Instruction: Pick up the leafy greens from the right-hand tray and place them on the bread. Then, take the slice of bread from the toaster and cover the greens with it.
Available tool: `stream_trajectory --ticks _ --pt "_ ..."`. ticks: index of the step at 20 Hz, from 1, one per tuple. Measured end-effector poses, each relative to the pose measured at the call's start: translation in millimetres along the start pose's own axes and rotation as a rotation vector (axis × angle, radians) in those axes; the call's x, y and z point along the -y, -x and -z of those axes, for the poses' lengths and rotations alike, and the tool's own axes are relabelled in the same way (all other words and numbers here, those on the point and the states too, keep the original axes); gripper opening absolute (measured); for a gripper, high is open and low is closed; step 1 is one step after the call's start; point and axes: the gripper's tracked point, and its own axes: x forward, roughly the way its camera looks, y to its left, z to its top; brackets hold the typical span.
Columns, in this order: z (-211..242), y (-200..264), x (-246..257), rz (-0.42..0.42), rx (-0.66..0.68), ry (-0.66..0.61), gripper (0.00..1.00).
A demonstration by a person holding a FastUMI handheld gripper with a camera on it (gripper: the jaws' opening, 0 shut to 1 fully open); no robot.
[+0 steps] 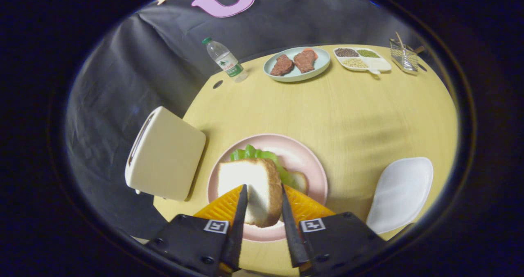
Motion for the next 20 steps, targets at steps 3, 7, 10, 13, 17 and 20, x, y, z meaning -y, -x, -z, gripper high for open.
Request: stream_trajectory --ticks 3,7,10,13,17,20 --pt "0.6 10.8 4.4 0.002 0.011 0.023 0.69" --pt "-11.5 36.5 8.1 -0.015 0.073 0.046 0.96" --pt "-31.1 65.4 12.5 -0.015 0.18 0.107 0.97" --pt "-56.0 107.9 20.4 0.008 0.31 0.15 0.98" --pt "-98.7 166.5 28.0 0.061 0.506 0.162 1.0" --pt "-123.8 213.9 40.9 0.131 0.645 0.182 1.0"
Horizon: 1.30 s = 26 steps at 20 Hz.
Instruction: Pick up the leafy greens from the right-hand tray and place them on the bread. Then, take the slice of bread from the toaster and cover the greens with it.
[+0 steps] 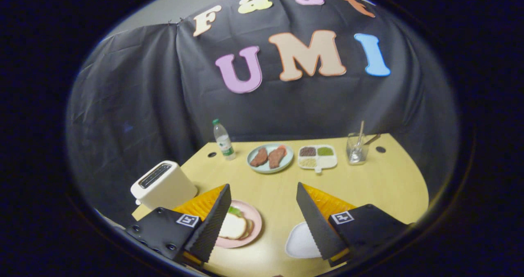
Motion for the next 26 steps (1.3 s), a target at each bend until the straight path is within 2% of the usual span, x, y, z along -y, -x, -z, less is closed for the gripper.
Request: stream_trajectory --ticks 5,10,16,26 --pt "-59.2 28.8 44.5 0.149 0.204 0.141 1.0" --pt "-92.2 45.2 38.6 0.163 0.341 0.159 1.0" --pt "-109.1 55.5 49.6 0.23 0.407 0.152 1.0" --pt "-121.3 60.1 53.6 0.259 0.438 0.16 1.0"
